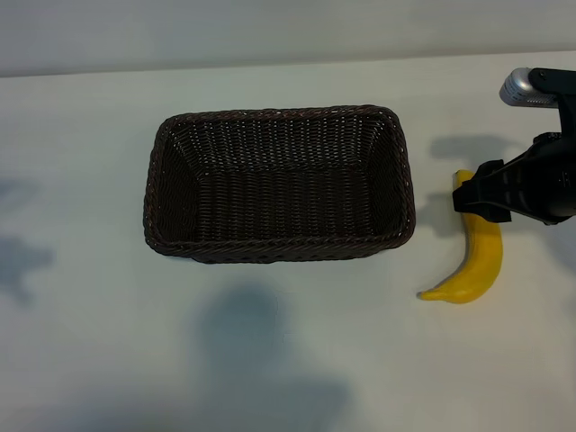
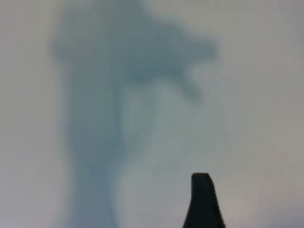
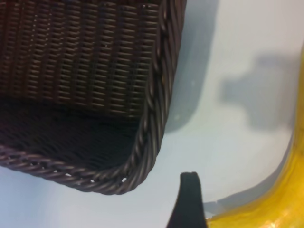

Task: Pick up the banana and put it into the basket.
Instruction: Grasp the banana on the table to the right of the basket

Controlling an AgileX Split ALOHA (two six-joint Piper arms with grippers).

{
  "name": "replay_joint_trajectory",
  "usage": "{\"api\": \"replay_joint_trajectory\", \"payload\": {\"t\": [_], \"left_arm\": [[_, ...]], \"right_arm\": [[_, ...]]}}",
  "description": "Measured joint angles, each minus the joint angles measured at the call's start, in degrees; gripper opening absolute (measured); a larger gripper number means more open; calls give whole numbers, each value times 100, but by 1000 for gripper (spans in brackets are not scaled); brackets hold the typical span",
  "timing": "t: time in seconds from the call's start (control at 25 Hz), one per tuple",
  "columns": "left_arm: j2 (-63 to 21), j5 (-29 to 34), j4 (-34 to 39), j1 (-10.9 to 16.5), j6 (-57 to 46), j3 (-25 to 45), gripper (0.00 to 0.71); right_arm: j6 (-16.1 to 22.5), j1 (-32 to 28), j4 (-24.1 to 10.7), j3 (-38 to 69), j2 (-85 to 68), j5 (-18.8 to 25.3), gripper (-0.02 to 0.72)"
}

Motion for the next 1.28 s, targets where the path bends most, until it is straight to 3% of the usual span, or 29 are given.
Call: {"api": "replay_joint_trajectory", "payload": {"t": [0.36,0.6,0.76,0.96,1.28], "left_arm": [[-2705,30,-466,0,461,1271,530],[-3424,-29,-529,0,575,1946,530],[-3480,-27,-595,0,575,1975,530],[-3600,-34,-557,0,577,1975,529],[-4942,-20,-557,-46,600,1975,529]], "right_arm": [[0,0,-4,0,0,74,596],[71,0,-67,0,0,163,596],[445,0,-379,0,0,169,596],[1197,0,-968,0,0,189,596],[1956,0,-1563,-81,175,485,596]]}}
